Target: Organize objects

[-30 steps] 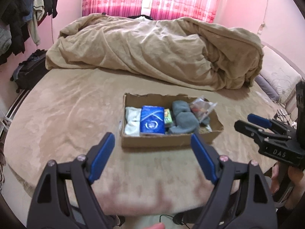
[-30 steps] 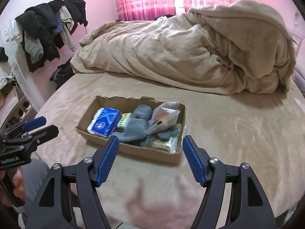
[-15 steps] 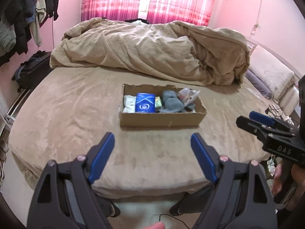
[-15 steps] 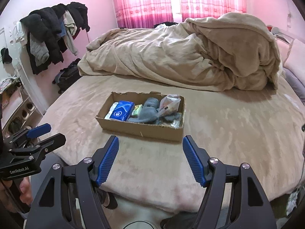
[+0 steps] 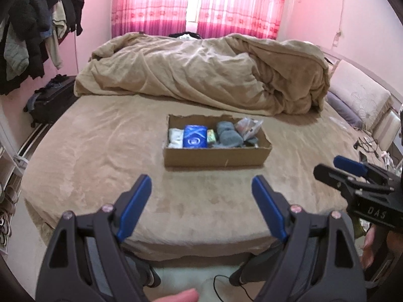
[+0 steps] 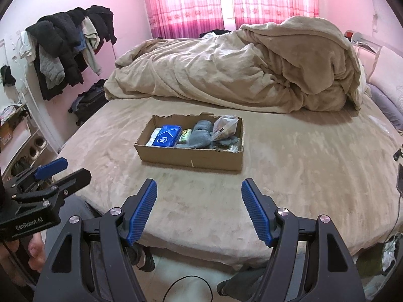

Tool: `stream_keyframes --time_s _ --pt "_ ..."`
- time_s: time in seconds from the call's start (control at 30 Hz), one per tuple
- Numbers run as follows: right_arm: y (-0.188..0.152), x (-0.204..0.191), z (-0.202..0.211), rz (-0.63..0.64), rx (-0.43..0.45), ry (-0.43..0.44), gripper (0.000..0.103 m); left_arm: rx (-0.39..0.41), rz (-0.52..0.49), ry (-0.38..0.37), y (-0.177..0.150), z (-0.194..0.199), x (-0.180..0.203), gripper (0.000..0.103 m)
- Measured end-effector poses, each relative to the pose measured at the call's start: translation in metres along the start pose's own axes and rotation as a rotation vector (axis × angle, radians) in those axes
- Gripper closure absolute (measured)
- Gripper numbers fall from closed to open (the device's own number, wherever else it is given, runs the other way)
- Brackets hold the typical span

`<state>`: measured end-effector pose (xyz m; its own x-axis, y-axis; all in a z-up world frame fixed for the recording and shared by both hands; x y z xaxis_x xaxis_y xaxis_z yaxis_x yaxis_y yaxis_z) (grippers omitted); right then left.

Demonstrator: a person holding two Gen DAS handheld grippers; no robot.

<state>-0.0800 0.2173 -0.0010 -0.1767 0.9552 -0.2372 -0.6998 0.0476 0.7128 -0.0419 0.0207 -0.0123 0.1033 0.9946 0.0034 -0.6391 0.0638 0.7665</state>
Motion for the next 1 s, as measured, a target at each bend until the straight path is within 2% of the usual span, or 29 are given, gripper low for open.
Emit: stream_keyframes --time_s 0.2,1.0 --pt "0.001 0.003 0.002 -0.009 0.012 0.000 0.030 0.000 0.000 0.023 0.001 0.000 -0.003 0.020" --pt "0.007 0.007 -0.007 -0.011 0.000 -0.001 0.030 -0.003 -0.011 0.014 0.004 -0.011 -0.008 0.020"
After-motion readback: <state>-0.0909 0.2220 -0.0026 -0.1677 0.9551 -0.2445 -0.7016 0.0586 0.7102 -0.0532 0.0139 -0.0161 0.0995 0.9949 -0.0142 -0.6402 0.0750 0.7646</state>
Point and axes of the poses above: each gripper's, at about its wrist camera, not at the fingertips, and z roughly against the way its jaws point, x to its right, y to its top, the point moved 3 cm from there along -z, roughly the way its jaws point, and after that the axes turned 9 degrees about -z, right-handed, at the moved point
